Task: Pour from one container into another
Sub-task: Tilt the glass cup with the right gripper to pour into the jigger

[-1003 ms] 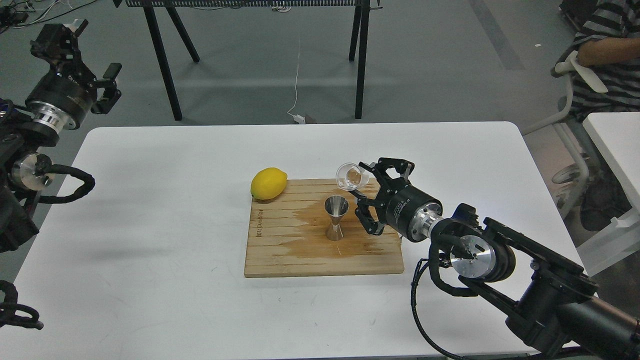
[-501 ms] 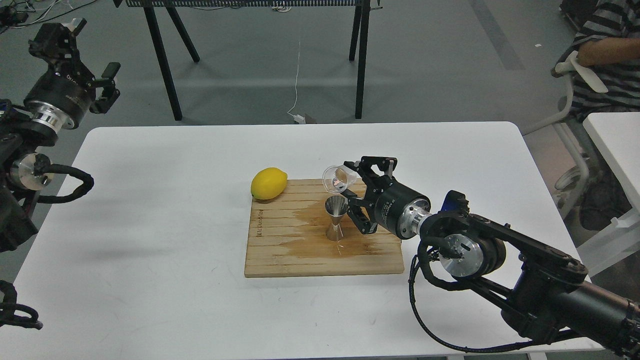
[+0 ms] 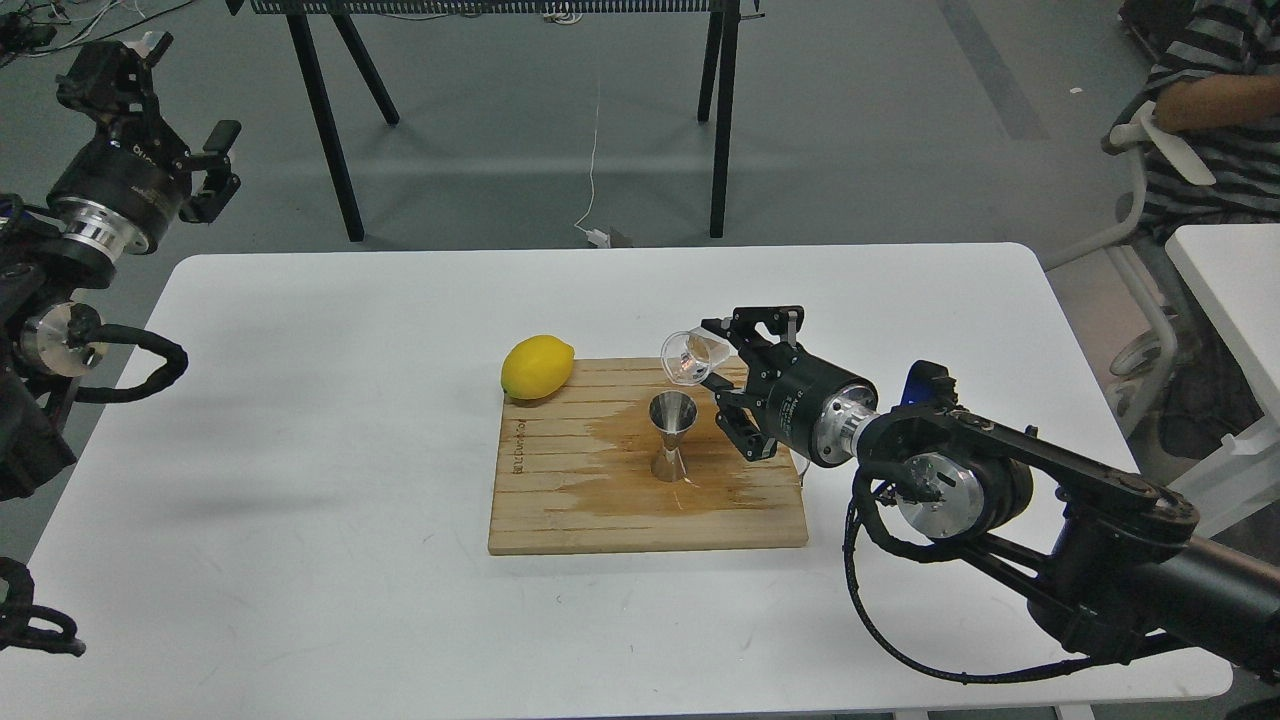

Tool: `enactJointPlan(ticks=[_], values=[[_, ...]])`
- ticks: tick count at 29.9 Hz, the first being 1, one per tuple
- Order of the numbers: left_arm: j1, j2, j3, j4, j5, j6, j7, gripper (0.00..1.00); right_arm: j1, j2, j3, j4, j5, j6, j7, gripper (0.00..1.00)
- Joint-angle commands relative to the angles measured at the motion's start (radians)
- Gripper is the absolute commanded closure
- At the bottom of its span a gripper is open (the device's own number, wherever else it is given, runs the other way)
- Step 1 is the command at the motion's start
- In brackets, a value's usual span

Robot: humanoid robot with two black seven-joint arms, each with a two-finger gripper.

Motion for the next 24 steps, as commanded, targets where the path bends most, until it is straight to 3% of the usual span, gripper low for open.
enactJointPlan(ticks=[1,24], values=[[-0.001,0.0,0.0,0.0,0.001,0.0,0.0,0.01,0.002,-0.002,-0.004,0.003,-0.002,0.0,-0.002,0.76],[-0.002,0.003,0.0,0.0,0.001,0.0,0.0,0.01,0.098,-0.037,-0.145,0.005,-0.055,0.011,-0.014,0.76]])
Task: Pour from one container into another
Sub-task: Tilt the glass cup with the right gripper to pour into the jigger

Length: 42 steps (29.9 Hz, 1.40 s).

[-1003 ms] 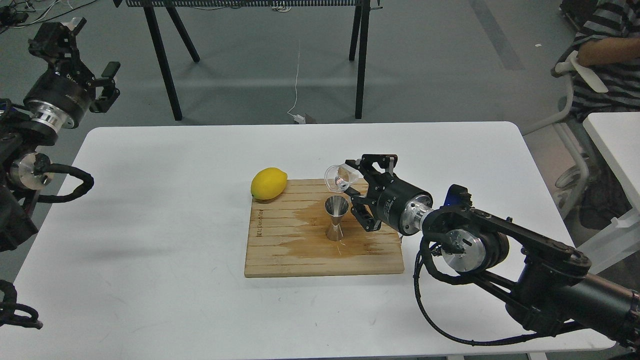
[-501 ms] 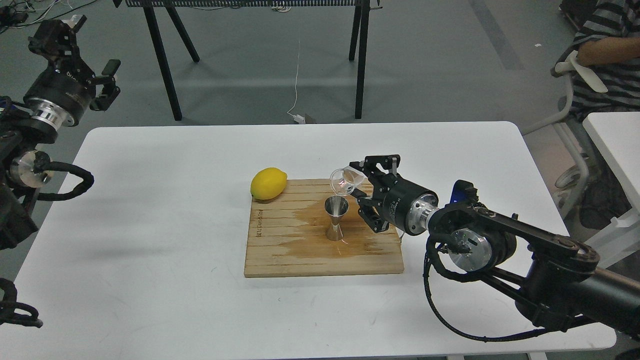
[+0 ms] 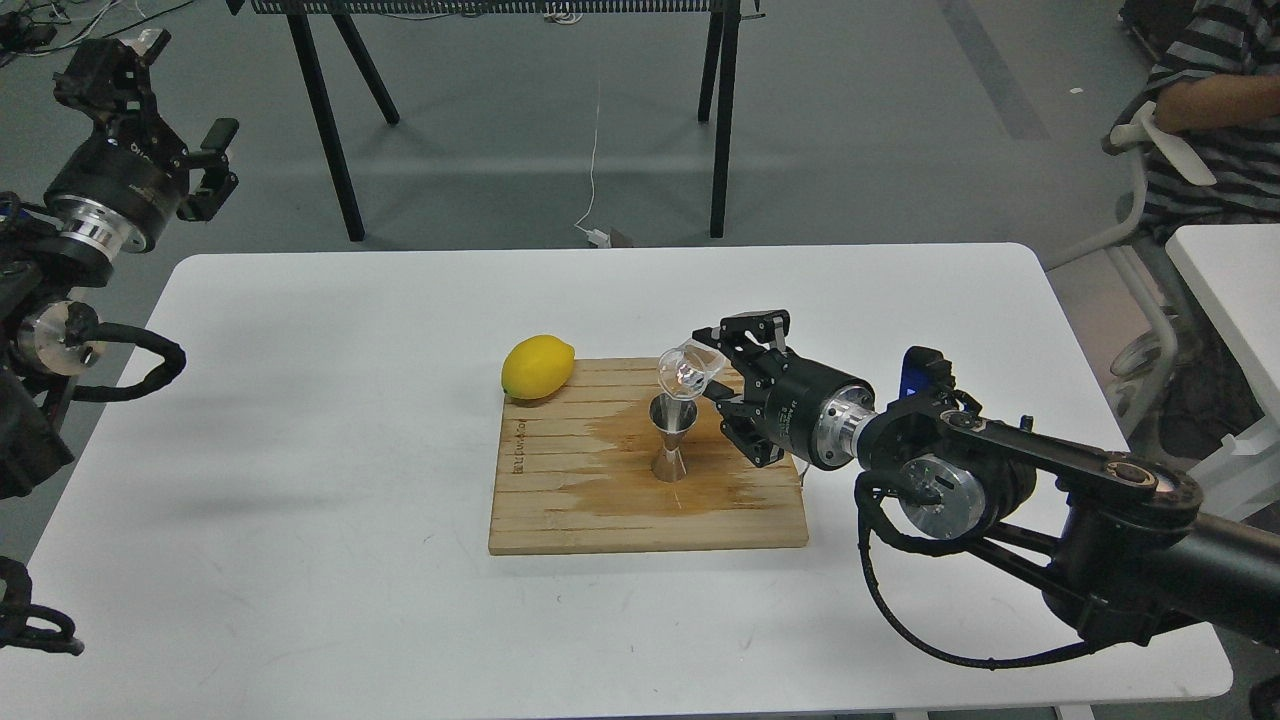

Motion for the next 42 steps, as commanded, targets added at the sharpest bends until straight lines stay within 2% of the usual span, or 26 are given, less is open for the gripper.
enactJointPlan(ticks=[1,42], values=[[0.0,0.0,0.0,0.0,0.0,0.0,0.0,0.01,0.009,-0.001,-0.02,0.0,-0.009,0.0,-0.001,0.76],[-0.006,-0.001,0.0,0.0,0.0,0.0,0.0,0.01,0.138,-0.018,-0.167,-0.006,-0.072,0.005,-0.001,0.75]])
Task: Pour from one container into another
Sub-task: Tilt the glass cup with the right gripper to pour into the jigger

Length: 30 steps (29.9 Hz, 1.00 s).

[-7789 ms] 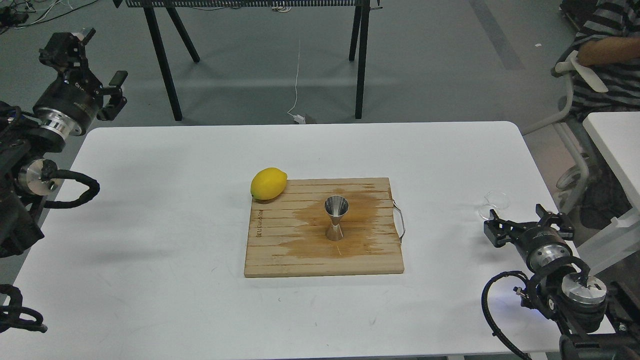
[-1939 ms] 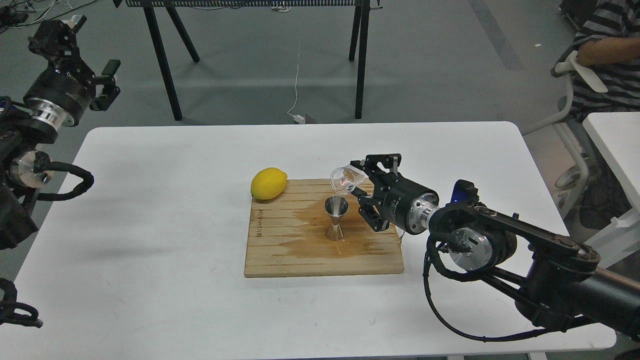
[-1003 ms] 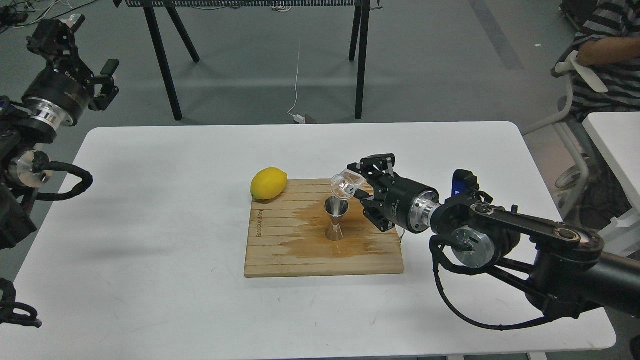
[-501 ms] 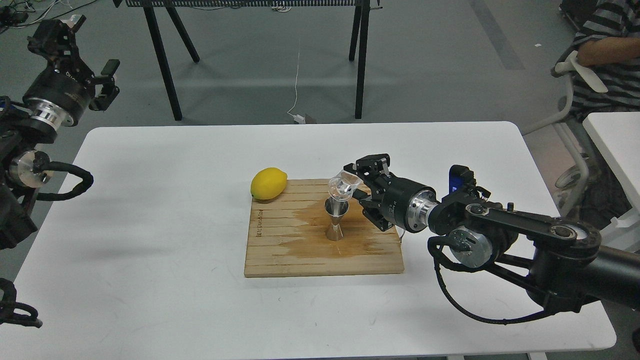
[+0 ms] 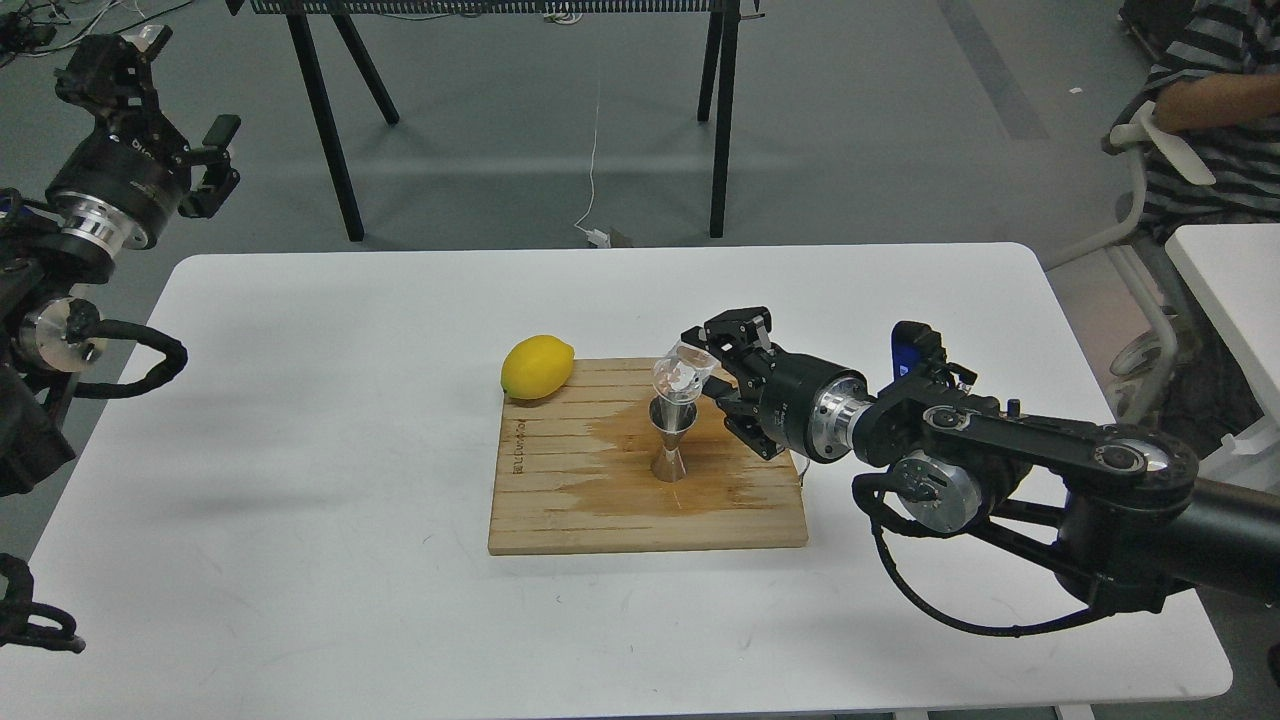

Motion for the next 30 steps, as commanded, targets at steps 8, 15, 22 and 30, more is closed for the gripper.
enactJointPlan(ticks=[8,15,22,30], values=[[-0.005,0.0,0.0,0.0,0.0,0.0,0.001,0.01,0.026,-0.001,-0.031,0.0,-0.013,0.0,0.0,0.75],[-0.006,-0.001,0.0,0.0,0.0,0.0,0.002,0.01,0.043,-0.003,-0.048,-0.003,-0.027,0.0,0.0,0.75],[-0.013,0.0,0.0,0.0,0.0,0.0,0.004,0.01,0.052,-0.003,-0.069,-0.005,-0.053,0.002,-0.005,0.75],[-0.016,-0.001,0.0,0.0,0.0,0.0,0.004,0.01,0.062,-0.003,-0.075,-0.015,-0.079,0.002,-0.005,0.75]])
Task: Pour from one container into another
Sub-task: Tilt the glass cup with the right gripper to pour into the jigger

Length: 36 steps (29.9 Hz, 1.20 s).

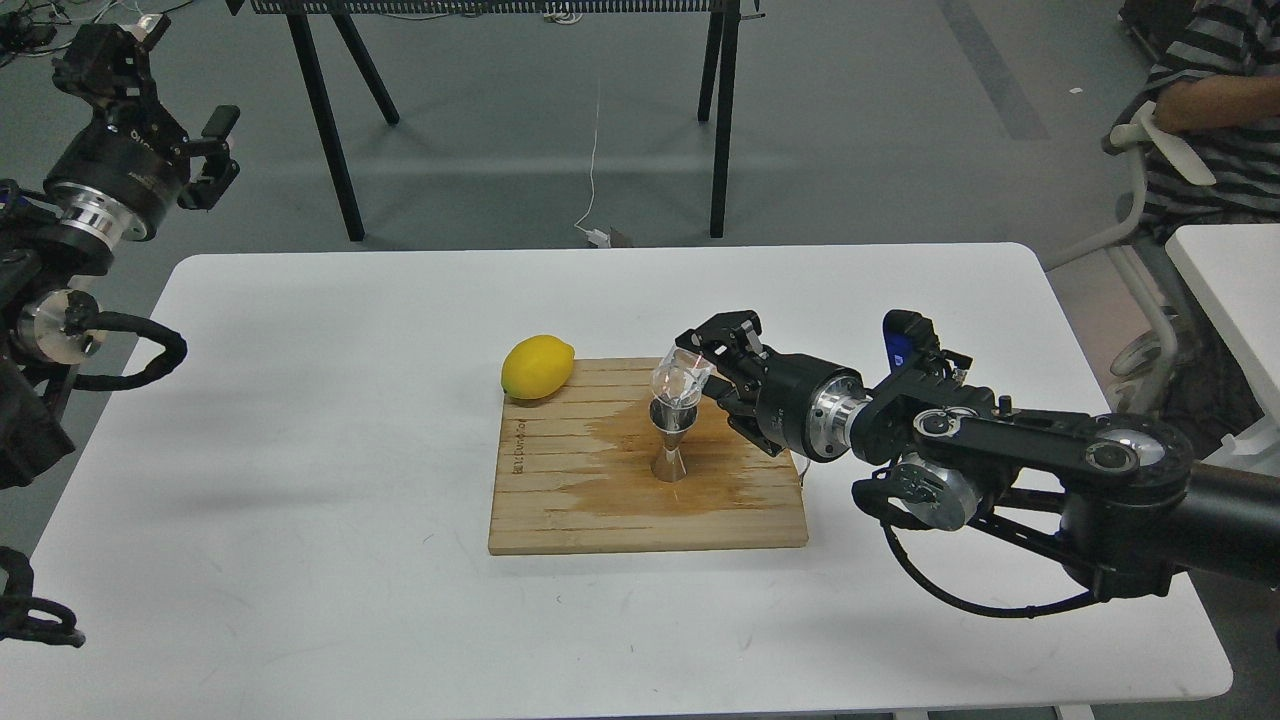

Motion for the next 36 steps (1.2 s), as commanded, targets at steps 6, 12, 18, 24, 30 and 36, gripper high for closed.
enactJointPlan(ticks=[6,12,18,24,30,36], values=[[-0.009,-0.001,0.0,0.0,0.0,0.0,0.002,0.01,0.015,0.002,-0.023,-0.013,-0.024,0.0,0.0,0.75],[-0.009,0.0,0.0,0.0,0.0,0.0,0.002,0.01,0.027,0.002,-0.031,-0.013,-0.027,0.0,0.002,0.75],[-0.011,0.002,0.0,0.0,0.0,0.0,0.002,0.01,0.041,0.002,-0.031,-0.013,-0.028,0.0,0.006,0.75],[-0.012,0.002,0.0,0.0,0.0,0.0,0.002,0.01,0.046,0.003,-0.057,-0.015,-0.062,0.001,0.011,0.74],[-0.014,0.007,0.0,0.0,0.0,0.0,0.003,0.01,0.047,0.003,-0.061,-0.015,-0.074,0.001,0.012,0.74],[-0.014,0.008,0.0,0.0,0.0,0.0,0.003,0.01,0.047,0.003,-0.063,-0.018,-0.094,0.001,0.014,0.74]])
